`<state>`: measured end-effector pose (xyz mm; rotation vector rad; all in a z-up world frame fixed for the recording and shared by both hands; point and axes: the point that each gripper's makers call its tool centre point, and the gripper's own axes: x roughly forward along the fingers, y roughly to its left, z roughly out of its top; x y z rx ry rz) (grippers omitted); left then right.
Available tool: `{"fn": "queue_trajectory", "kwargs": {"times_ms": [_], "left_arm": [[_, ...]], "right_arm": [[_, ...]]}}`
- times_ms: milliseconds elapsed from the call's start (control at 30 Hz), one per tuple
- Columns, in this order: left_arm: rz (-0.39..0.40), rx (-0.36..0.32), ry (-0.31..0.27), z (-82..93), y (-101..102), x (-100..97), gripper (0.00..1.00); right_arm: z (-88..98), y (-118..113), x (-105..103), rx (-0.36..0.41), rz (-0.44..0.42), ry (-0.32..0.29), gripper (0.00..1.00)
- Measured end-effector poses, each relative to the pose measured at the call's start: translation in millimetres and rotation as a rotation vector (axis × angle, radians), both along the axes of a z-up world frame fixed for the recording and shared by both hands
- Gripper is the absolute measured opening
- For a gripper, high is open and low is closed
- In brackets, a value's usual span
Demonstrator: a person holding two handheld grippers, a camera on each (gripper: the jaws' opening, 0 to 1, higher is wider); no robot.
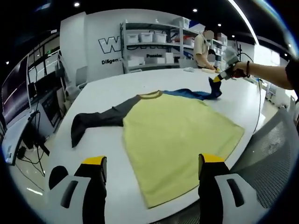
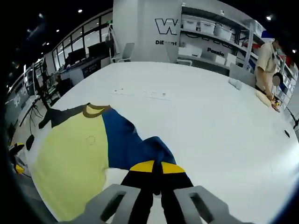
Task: Fold the garment on the visible template until the final outline fits inside the template.
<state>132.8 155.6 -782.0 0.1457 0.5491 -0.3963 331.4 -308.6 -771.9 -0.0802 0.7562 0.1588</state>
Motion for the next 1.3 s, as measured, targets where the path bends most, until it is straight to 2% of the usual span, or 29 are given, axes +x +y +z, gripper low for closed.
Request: {"fn": "queue_trajectory", "kwargs": {"times_ms": [67,167,433,567,667,700,800,900,1000,1067,1200,1300], "left_arm": [[-0.001,0.001,0.004,-0.7,0,-0.3,0.78],[-0.002,0.007,0.003,-0.6,0,-0.4,0.79],[-0.001,0.013,0.008,-1.9,1,-1.1,0.78],[0.028,0.049,0.016,-4.0,8,-0.7,0.81],[0.03,0.042,0.011,-3.2,8,0.2,0.83],[0.033,0.041,0.011,-3.0,8,0.3,0.84],[0.045,0.048,0.006,-2.5,10,1.3,0.84],[0.06,0.047,0.009,-3.0,13,1.9,0.84],[0.056,0.051,0.014,-3.8,12,1.4,0.84],[0.043,0.058,0.004,-3.0,10,1.7,0.84],[0.039,0.062,0.009,-4.0,10,1.1,0.84],[0.04,0.062,0.01,-4.5,11,1.0,0.84]], "right_arm": [[3.8,-10,2,0.0,-0.034,-0.01,0.0],[7.7,-21,4,0.043,-0.092,-0.03,0.0],[3.2,-43,7,0.078,-0.195,-0.04,0.0],[-6.3,-74,13,0.119,-0.28,0.013,0.0],[-8.9,-90,19,0.131,-0.311,0.004,0.0],[-14.3,-103,18,0.116,-0.35,0.019,0.0],[-28.5,-125,11,0.074,-0.379,0.064,0.0],[-43.0,-140,7,0.087,-0.406,0.097,0.0],[-48.6,-136,-6,0.073,-0.413,0.102,0.0],[-59.0,-150,-3,0.055,-0.406,0.121,0.0],[-64.0,-154,-4,0.068,-0.407,0.124,0.0],[-65.2,-151,-8,0.149,-0.472,0.109,0.0]]}}
